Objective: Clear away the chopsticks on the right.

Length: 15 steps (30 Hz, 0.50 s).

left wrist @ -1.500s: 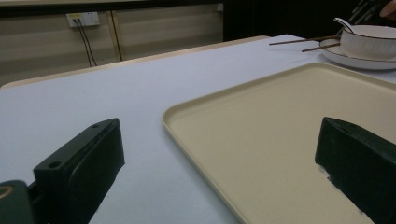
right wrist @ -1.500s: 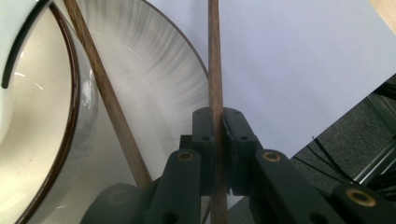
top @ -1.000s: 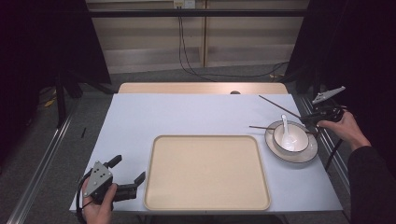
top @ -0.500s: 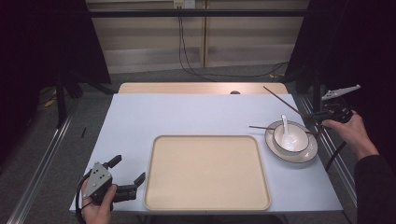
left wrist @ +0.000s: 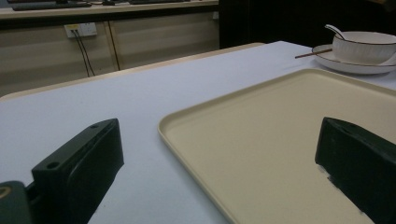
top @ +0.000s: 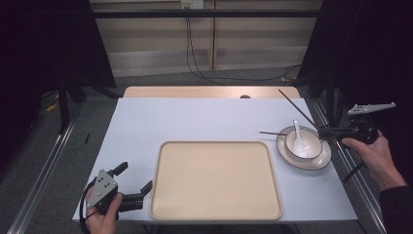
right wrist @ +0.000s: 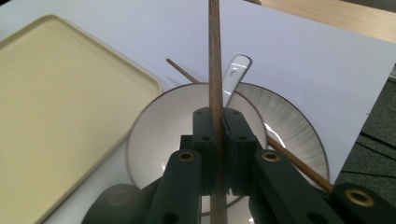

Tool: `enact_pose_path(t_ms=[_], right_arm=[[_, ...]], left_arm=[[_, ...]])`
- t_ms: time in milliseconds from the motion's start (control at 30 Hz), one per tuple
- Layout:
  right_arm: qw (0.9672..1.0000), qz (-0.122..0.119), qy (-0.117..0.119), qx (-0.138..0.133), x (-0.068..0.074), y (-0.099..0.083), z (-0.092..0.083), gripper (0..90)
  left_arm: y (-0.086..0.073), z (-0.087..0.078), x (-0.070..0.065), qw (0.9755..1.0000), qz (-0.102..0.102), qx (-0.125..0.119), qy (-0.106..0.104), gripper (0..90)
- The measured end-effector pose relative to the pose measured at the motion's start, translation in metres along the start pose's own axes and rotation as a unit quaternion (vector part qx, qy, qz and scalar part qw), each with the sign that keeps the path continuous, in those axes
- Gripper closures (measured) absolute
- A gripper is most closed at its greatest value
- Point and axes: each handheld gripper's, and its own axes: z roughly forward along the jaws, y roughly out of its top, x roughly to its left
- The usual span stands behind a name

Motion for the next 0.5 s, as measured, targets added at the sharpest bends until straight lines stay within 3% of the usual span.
enact_pose_path(t_ms=[267, 433, 500], right_arm=[[0.9988, 0.034, 0.026, -0.022, 0.040, -0.018, -0.015, 85.4], [0.9976, 0.045, 0.048, -0.024, 0.066, -0.030, -0.010, 85.3], [0.9956, 0.058, 0.065, -0.033, 0.074, -0.034, -0.007, 85.3]], left_arm=[[0.000, 0.000, 0.000, 1.0000, 0.000, 0.000, 0.000, 1.0], [0.000, 0.000, 0.001, 1.0000, 0.005, 0.002, 0.001, 1.0], [0.001, 0.000, 0.001, 1.0000, 0.006, 0.002, 0.000, 1.0]])
